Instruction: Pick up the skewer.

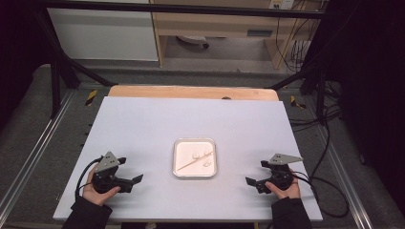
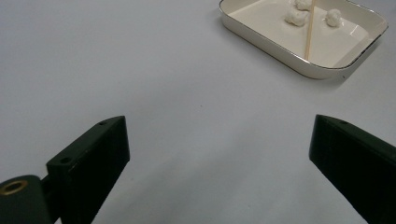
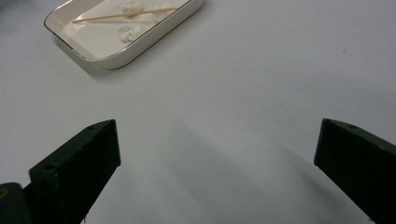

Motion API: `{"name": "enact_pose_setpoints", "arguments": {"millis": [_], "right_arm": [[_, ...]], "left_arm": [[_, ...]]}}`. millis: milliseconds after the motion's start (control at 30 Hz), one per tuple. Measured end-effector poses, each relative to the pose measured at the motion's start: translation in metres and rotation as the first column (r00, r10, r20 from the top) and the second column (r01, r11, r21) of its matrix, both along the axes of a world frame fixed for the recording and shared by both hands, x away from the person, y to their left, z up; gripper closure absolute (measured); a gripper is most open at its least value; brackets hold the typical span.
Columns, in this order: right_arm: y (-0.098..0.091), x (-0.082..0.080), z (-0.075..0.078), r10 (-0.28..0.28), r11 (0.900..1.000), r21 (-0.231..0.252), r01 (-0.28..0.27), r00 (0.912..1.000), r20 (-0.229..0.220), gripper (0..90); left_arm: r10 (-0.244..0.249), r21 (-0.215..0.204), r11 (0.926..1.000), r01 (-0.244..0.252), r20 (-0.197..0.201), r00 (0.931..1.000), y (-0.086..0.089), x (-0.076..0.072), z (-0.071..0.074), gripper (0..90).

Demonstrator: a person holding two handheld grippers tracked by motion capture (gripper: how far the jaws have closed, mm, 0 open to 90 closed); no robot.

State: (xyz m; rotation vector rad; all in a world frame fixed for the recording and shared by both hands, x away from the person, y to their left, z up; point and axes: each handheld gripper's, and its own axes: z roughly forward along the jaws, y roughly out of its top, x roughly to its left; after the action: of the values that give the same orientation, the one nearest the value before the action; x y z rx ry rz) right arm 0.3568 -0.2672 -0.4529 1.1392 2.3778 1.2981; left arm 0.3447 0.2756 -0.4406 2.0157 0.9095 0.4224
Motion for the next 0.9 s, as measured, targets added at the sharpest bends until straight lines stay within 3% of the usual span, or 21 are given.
{"name": "enact_pose_setpoints", "arguments": {"millis": [900], "right_arm": [[0.0, 0.0, 0.0, -0.003, 1.0, -0.003, 0.003, 1.0, -0.002, 1.0]], "left_arm": [[-0.028, 0.034, 0.999, 0.029, -0.009, 0.9996, -0.019, 0.004, 0.001, 5.7]]}}
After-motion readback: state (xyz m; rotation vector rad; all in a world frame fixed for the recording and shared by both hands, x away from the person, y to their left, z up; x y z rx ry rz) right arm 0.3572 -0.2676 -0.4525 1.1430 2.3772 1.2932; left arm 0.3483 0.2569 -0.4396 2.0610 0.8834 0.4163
